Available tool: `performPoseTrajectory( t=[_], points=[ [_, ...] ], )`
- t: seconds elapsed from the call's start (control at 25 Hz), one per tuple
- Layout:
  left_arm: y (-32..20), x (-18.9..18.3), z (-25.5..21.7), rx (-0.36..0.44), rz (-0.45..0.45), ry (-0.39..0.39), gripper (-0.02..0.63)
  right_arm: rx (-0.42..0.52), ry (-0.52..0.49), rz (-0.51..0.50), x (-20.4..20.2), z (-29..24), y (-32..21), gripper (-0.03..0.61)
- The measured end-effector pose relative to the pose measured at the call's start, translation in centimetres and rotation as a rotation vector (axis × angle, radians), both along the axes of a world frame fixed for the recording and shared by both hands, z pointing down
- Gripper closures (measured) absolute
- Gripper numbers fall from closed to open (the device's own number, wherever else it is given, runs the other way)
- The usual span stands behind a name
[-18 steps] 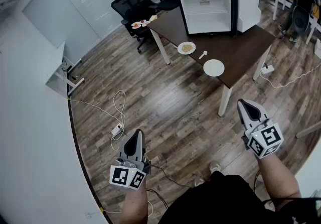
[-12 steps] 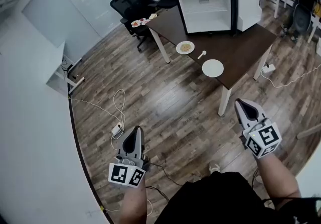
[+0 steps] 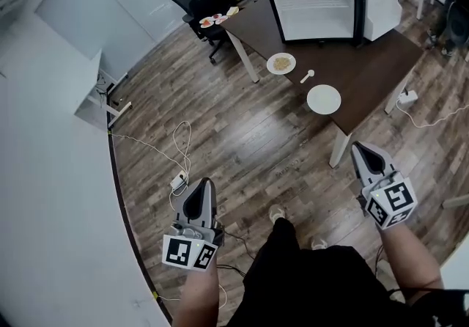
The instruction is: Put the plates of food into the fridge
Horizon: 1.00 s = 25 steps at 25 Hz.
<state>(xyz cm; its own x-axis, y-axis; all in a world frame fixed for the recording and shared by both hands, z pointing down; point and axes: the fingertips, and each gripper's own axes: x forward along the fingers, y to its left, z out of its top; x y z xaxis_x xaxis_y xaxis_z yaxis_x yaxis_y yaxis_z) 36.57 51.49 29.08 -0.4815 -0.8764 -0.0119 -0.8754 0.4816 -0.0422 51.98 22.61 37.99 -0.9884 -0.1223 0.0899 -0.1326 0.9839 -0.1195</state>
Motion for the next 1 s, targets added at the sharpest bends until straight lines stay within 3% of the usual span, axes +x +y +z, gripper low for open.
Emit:
performPoseTrajectory(
  t=[0.36,0.56,0.8,1.0],
  points=[
    [-5.7,-9.6,0.1,0.033,0.053,-0.037,0.611,-0.041,0.05,0.13,-6.1,2.6,-4.7,0.572],
    [-10.6,-16.1,-0.1,0.039,0.196,-0.037,0.611,-0.056,0.075,0.24,-9.5,3.2,-6.7,0.572],
    [-14.5,-22.7,-0.6,0.044,0.321,-0.066,0.611,-0.135,0.12,0.356,-14.0,5.6,-8.5,0.572],
    [-17.1,-27.4,-0.6,0.05,0.439,-0.118,0.611,-0.177,0.153,0.429,-18.1,8.3,-9.3,0.572]
  ],
)
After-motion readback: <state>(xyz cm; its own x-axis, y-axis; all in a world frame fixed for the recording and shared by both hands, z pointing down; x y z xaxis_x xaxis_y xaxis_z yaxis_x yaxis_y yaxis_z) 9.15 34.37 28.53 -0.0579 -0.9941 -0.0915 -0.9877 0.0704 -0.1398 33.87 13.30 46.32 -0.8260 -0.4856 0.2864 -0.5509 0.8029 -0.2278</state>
